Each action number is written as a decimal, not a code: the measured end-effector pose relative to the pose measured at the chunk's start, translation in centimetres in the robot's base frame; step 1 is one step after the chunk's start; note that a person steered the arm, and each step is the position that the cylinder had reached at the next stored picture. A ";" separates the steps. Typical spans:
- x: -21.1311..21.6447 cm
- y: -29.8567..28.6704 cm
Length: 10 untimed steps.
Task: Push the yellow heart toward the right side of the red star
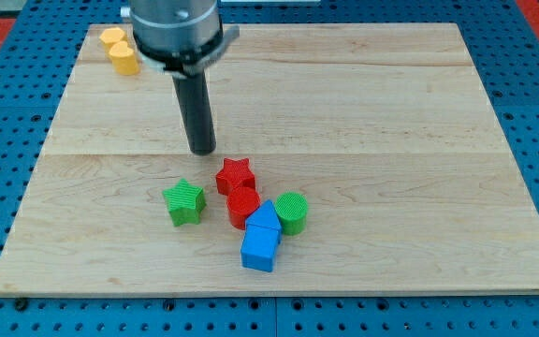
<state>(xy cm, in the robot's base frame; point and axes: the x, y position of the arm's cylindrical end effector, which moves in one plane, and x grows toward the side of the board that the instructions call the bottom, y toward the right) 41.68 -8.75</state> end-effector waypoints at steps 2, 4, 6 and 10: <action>-17.9 -6.3; -20.1 -17.2; -12.6 -13.0; -16.8 -13.7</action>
<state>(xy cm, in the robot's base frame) 24.86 -22.48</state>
